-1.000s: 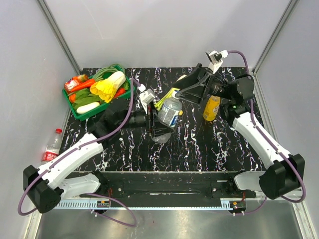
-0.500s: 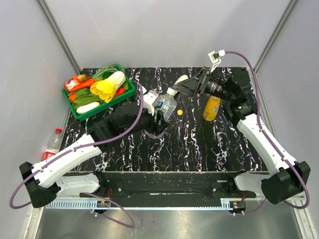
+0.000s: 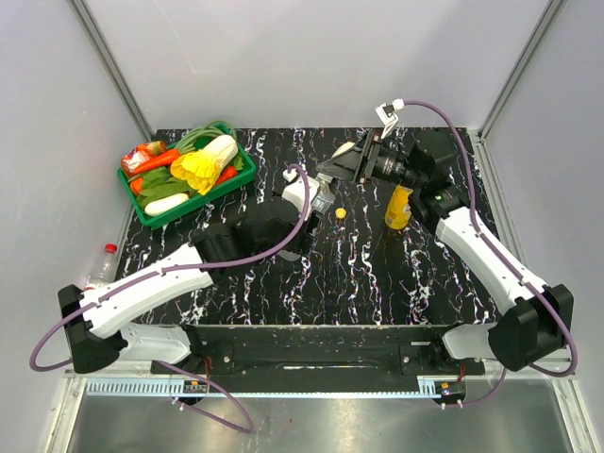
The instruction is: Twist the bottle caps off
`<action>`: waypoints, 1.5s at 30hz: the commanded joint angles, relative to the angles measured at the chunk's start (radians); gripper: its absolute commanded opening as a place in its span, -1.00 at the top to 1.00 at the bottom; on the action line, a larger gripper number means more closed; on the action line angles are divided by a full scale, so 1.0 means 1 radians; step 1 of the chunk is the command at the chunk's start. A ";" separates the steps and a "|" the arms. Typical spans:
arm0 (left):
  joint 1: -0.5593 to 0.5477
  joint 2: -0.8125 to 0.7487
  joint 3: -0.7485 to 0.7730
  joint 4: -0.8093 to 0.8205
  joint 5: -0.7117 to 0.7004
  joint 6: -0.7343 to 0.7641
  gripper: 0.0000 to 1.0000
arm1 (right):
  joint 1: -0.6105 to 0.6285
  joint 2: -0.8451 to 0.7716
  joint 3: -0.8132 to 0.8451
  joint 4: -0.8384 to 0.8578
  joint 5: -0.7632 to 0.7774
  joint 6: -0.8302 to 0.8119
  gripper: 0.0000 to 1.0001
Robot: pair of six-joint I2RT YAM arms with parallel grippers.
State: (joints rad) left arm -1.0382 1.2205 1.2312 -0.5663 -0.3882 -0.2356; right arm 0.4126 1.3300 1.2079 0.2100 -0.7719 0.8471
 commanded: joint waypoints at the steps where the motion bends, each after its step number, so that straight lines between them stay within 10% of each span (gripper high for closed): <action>1: -0.013 0.004 0.060 -0.006 -0.094 0.009 0.87 | 0.018 0.017 0.041 0.000 -0.013 0.013 -0.44; 11: -0.014 0.010 0.059 -0.012 -0.098 0.012 0.87 | 0.037 0.040 0.058 -0.057 0.016 0.000 -0.02; 37: -0.042 0.017 0.036 -0.041 -0.176 0.016 0.89 | 0.035 0.061 0.031 -0.011 0.048 0.046 -0.11; 45: -0.045 0.028 0.034 -0.041 -0.169 0.018 0.90 | 0.037 0.058 0.030 -0.047 0.066 0.006 0.80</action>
State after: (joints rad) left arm -1.0756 1.2461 1.2503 -0.6243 -0.5362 -0.2321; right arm 0.4389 1.3926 1.2228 0.1421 -0.7227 0.8680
